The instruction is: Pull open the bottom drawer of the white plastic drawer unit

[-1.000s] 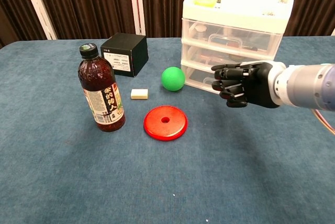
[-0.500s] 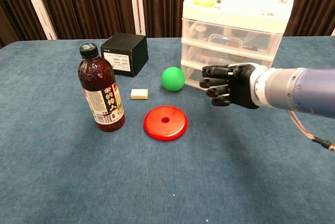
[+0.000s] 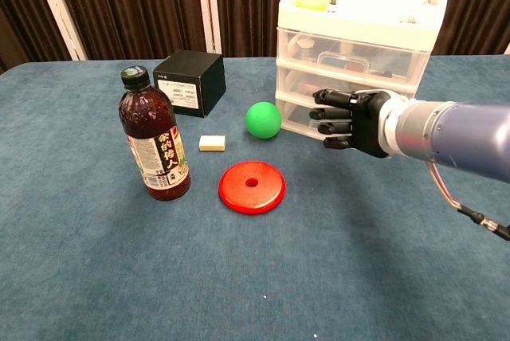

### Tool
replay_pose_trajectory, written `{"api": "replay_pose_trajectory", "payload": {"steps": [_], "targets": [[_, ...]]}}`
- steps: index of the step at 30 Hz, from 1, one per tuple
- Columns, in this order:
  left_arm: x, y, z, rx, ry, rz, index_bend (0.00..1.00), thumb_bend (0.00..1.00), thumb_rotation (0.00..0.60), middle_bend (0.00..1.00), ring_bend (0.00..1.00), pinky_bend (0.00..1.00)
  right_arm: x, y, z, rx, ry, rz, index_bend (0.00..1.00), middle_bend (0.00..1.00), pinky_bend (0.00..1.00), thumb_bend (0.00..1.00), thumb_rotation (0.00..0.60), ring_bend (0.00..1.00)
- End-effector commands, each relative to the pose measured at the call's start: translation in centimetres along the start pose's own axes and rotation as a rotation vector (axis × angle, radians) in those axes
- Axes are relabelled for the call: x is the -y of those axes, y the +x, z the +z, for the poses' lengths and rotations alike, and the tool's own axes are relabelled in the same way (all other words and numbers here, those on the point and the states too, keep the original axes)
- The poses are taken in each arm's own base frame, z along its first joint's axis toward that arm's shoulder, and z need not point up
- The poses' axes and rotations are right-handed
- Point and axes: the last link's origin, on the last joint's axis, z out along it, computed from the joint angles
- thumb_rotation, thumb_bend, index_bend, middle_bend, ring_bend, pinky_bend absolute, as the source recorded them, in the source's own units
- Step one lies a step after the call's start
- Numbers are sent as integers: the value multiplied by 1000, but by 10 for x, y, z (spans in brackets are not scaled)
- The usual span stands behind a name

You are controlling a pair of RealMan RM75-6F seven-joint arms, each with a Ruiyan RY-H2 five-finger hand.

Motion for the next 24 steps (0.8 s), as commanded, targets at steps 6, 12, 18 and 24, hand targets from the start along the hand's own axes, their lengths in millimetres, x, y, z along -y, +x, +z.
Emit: {"api": "replay_pose_trajectory", "payload": {"steps": [6,12,18,24], "targets": [[0,0,0,-3,-4,-6,71,23,600,0,0,48,-7,4,0,-32,-1,56,0,786,921,691,600,807],[-1,0,-1,-3,-8,-7,71,24,600,0,0,48,-9,4,0,-46,9,68,0,786,921,703,600,807],[-1,0,-1,-1,-8,-9,70,24,600,0,0,48,-8,0,1,-36,13,69,0,786,921,703,600,807],[-1,0,-1,0,-8,-11,69,24,600,0,0,49,-4,-2,8,-34,24,74,0,786,921,703,600,807]]}}
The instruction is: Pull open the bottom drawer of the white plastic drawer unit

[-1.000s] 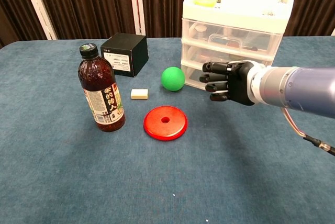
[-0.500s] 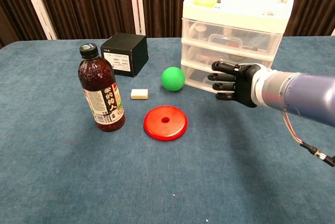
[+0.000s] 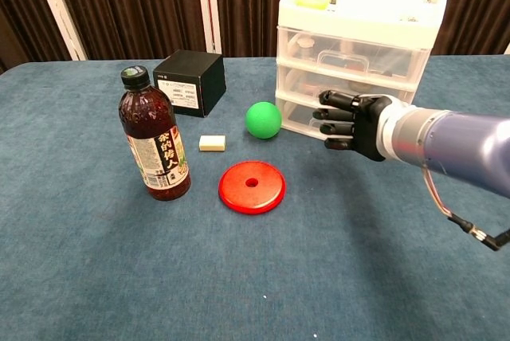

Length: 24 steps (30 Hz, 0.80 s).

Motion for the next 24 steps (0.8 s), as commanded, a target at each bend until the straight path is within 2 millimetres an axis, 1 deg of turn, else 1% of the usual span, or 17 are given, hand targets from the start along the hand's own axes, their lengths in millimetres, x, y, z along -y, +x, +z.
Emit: {"api": "replay_pose_trajectory", "payload": {"steps": [1,5,7,11,15,19,24], "targets": [[0,0,0,1,0,-2,69,24,600,0,0,48,2,-2,4,5,4,5,0,786,921,703,600,807],[1,0,0,2,2,-4,69,24,600,0,0,49,5,-5,10,14,1,13,0,786,921,703,600,807],[1,0,0,3,5,-5,69,24,600,0,0,48,5,-7,11,22,-2,15,17,786,921,703,600,807],[1,0,0,8,9,-7,69,24,600,0,0,48,2,-12,10,42,-15,20,138,786,921,703,600,807],[1,0,-1,10,10,-8,69,24,600,0,0,48,-3,-15,6,61,-29,16,218,786,921,703,600,807],[1,0,-1,11,9,-8,69,24,600,0,0,48,-6,-17,2,82,-41,16,247,786,921,704,600,807],[0,-1,-2,13,7,-6,69,25,600,0,0,48,-7,-20,-6,107,-39,4,249,786,921,703,600,807]]}}
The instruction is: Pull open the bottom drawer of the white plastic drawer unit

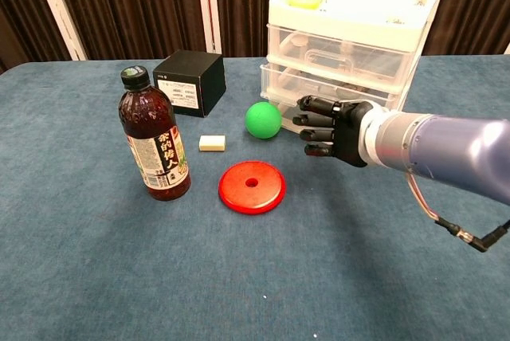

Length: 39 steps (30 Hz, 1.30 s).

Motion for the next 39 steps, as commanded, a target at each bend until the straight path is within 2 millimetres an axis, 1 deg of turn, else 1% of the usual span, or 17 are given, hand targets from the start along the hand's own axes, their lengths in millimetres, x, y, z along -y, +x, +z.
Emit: {"api": "replay_pose_trajectory", "payload": {"steps": [1,7,9,10,14,16,20,24,27,28,29,32,36,39], "targets": [[0,0,0,0,-1,0,69,24,600,0,0,48,-2,-1,-4,10,0,-10,249,786,921,703,600,806],[0,0,0,1,0,1,69,24,600,0,0,48,-10,-5,-13,38,-22,-27,248,781,920,704,600,803],[0,0,0,-1,1,1,69,24,600,0,0,48,-13,-7,-16,47,-26,-33,228,779,919,704,600,801],[0,0,0,-1,0,0,69,24,600,0,0,48,-14,-7,-18,49,-27,-38,209,777,917,704,600,799],[0,0,0,-2,3,0,69,24,600,0,0,48,-20,-9,-22,62,-36,-64,30,762,907,704,600,785],[1,0,0,-2,8,-5,69,24,600,0,0,47,-22,-9,-25,70,-41,-79,0,754,903,704,600,779],[1,1,0,-3,7,-5,69,24,600,0,0,47,-24,-9,-32,73,-31,-123,0,747,899,703,600,773],[0,1,0,-5,4,-4,69,24,600,0,0,48,-26,-8,-45,61,0,-179,0,743,899,703,600,772],[0,1,-1,-7,1,-2,69,24,600,0,0,48,-29,-6,-62,45,42,-237,21,743,899,703,600,772],[-1,1,-1,-9,-3,-2,69,24,600,0,0,48,-29,-1,-72,30,79,-312,32,743,899,703,600,772],[-1,1,-1,-11,-8,0,69,24,600,0,0,47,-27,3,-86,6,130,-367,39,743,899,703,600,772],[-2,0,-2,-12,-12,2,69,24,600,0,0,47,-20,6,-100,-14,192,-433,41,742,899,703,600,772],[-2,0,-2,-11,-14,5,69,24,600,0,0,47,-7,9,-105,-34,234,-484,41,742,899,703,600,772],[-3,0,-1,-12,-16,5,69,24,600,0,0,47,2,13,-105,-62,254,-530,57,742,899,702,600,772]]}}
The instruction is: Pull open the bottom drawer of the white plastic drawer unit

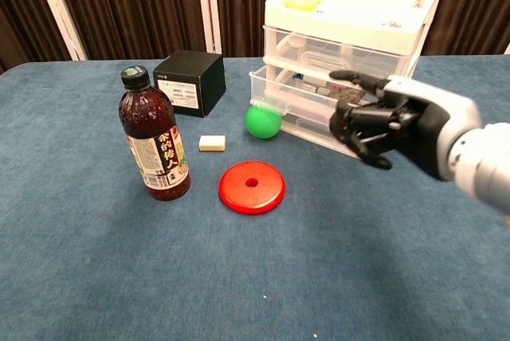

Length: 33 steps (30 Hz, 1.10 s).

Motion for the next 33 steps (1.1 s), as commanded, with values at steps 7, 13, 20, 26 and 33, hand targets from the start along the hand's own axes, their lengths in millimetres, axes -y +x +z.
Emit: {"api": "replay_pose_trajectory", "payload": {"steps": [7,13,20,26,33], "targets": [[1,0,1,1,5,-4,69,25,600,0,0,47,4,28,11,-43,-76,-252,147,743,899,702,600,772],[1,0,1,8,11,-9,69,23,600,0,0,48,1,35,25,-82,-142,-400,153,747,899,702,600,774],[1,-1,1,14,17,-15,69,25,600,0,0,47,-2,37,37,-104,-177,-431,154,749,899,702,600,776],[2,-1,1,18,21,-19,69,24,600,0,0,47,-4,36,40,-100,-195,-440,301,761,899,702,600,787],[2,-1,1,18,21,-18,71,24,600,0,0,47,-6,27,35,-69,-190,-437,382,767,900,703,600,791]]}}
